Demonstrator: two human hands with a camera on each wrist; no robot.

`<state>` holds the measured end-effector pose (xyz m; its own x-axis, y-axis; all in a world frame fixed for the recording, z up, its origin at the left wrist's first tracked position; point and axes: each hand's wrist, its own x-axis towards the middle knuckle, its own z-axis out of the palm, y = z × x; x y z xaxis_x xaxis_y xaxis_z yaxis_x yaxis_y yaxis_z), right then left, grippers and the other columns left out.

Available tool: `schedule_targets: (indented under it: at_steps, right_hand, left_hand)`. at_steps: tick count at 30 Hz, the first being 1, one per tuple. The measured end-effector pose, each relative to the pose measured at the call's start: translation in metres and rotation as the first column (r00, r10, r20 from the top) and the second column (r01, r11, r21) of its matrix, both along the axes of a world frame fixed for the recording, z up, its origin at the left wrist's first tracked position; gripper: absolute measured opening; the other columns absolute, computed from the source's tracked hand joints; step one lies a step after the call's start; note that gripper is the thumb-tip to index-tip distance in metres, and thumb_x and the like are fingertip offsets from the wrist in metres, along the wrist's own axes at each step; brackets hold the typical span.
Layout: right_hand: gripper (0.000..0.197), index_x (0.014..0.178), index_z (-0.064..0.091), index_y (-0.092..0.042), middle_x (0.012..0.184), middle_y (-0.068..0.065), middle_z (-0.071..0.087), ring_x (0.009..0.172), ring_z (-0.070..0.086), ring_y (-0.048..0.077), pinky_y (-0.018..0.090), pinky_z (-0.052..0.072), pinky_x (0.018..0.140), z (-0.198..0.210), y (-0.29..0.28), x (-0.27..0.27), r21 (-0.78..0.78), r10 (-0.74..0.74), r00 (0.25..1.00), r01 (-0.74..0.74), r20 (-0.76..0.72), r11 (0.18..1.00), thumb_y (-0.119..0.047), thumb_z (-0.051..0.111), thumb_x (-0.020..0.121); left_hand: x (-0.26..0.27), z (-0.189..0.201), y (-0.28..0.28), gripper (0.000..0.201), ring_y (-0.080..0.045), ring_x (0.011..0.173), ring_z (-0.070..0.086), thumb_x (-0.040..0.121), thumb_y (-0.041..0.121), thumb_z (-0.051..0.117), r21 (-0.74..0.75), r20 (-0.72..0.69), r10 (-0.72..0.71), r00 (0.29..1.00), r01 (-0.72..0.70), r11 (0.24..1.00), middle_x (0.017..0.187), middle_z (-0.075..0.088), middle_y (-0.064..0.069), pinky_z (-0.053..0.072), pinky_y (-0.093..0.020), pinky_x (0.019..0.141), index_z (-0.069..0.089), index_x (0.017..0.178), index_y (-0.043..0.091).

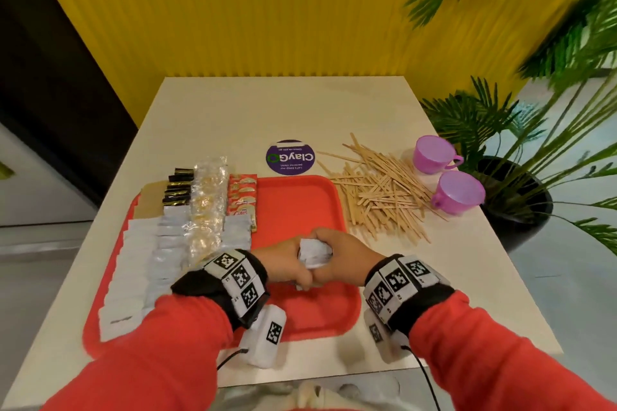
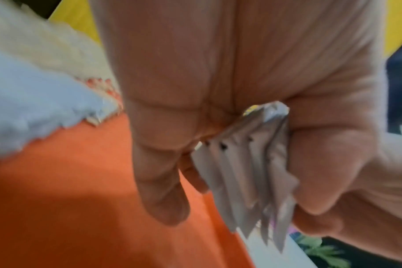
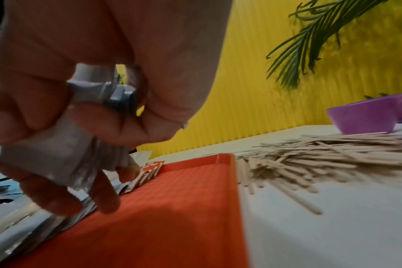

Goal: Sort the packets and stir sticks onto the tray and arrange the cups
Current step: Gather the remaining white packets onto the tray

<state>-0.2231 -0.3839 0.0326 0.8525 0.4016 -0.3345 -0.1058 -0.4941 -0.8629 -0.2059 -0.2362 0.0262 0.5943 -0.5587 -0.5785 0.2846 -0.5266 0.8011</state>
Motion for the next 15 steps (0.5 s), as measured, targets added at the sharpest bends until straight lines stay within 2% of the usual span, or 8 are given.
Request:
schedule_targets:
  at_steps: [2,4,6,8,10,12,13,15]
  right_hand:
    - [0.039,0.077,0.051,-0.028,0.073,-0.006,0.055,0.066,0.050,0.007,0.021,0.043,0.060,-0.001,0.021,0.000,-0.020,0.005,1.000,-0.005,-0.008,1.000,-0.003,0.077,0.062]
    - [0.040,0.075,0.050,-0.030,0.073,-0.004,0.056,0.067,0.051,0.009,0.025,0.045,0.061,-0.002,0.041,0.001,-0.051,0.018,1.000,-0.019,-0.019,0.999,-0.004,0.075,0.060]
    - [0.040,0.075,0.049,-0.030,0.076,-0.002,0.056,0.071,0.053,0.013,0.028,0.046,0.064,-0.003,0.054,0.002,-0.091,0.030,0.999,-0.033,-0.035,0.995,0.000,0.073,0.063]
    - [0.040,0.075,0.047,-0.032,0.076,-0.007,0.054,0.075,0.052,0.013,0.023,0.044,0.063,-0.005,0.070,0.002,-0.138,0.052,0.997,-0.059,-0.055,0.989,-0.004,0.072,0.064]
    - [0.041,0.076,0.045,-0.035,0.076,-0.011,0.052,0.078,0.052,0.014,0.020,0.041,0.061,-0.006,0.085,-0.001,-0.178,0.081,0.993,-0.095,-0.085,0.979,-0.008,0.073,0.065]
    - [0.039,0.085,0.049,-0.033,0.079,-0.011,0.052,0.082,0.051,0.014,0.018,0.040,0.061,-0.010,0.098,-0.006,-0.232,0.107,0.988,-0.130,-0.112,0.964,-0.007,0.073,0.070]
    - [0.040,0.096,0.053,-0.029,0.084,-0.008,0.054,0.085,0.052,0.015,0.019,0.042,0.064,-0.012,0.104,-0.009,-0.252,0.111,0.985,-0.141,-0.131,0.957,-0.007,0.073,0.070]
    - [0.054,0.119,0.053,-0.017,0.097,-0.003,0.056,0.090,0.053,0.015,0.022,0.042,0.073,-0.015,0.115,-0.015,-0.299,0.101,0.981,-0.148,-0.167,0.943,-0.008,0.073,0.070]
  left_hand:
    - [0.001,0.008,0.020,0.035,-0.004,0.057,0.055,0.060,-0.016,0.064,0.085,0.054,-0.023,0.998,0.019,0.996,0.062,0.061,0.007,0.043,-0.015,0.051,0.058,0.073,0.016]
    - [0.001,0.011,0.040,0.034,0.000,0.051,0.054,0.064,-0.010,0.069,0.184,0.145,-0.059,0.988,0.031,0.982,0.056,0.059,0.013,0.040,-0.010,0.047,0.056,0.066,0.021]
    - [0.002,0.015,0.054,0.031,-0.003,0.057,0.053,0.064,0.002,0.077,0.271,0.214,-0.117,0.970,0.056,0.961,0.064,0.059,0.011,0.041,-0.011,0.051,0.055,0.068,0.023]
    - [0.003,0.018,0.072,0.027,-0.005,0.061,0.053,0.064,0.014,0.081,0.350,0.253,-0.167,0.953,0.071,0.934,0.069,0.058,0.008,0.041,-0.015,0.055,0.057,0.074,0.022]
    - [0.001,0.018,0.086,0.024,-0.005,0.060,0.052,0.064,0.022,0.081,0.412,0.248,-0.222,0.943,0.105,0.905,0.068,0.058,0.008,0.039,-0.017,0.054,0.059,0.074,0.022]
    - [-0.003,0.016,0.096,0.024,-0.006,0.058,0.051,0.064,0.029,0.080,0.483,0.245,-0.299,0.922,0.152,0.863,0.063,0.055,0.009,0.038,-0.019,0.052,0.057,0.069,0.024]
    - [-0.005,0.014,0.101,0.023,-0.007,0.059,0.052,0.064,0.031,0.079,0.509,0.241,-0.330,0.913,0.170,0.844,0.064,0.056,0.009,0.039,-0.020,0.053,0.059,0.070,0.023]
    - [-0.010,0.010,0.108,0.026,-0.012,0.067,0.059,0.063,0.033,0.079,0.530,0.228,-0.371,0.900,0.205,0.823,0.073,0.064,0.004,0.048,-0.025,0.063,0.067,0.082,0.019]
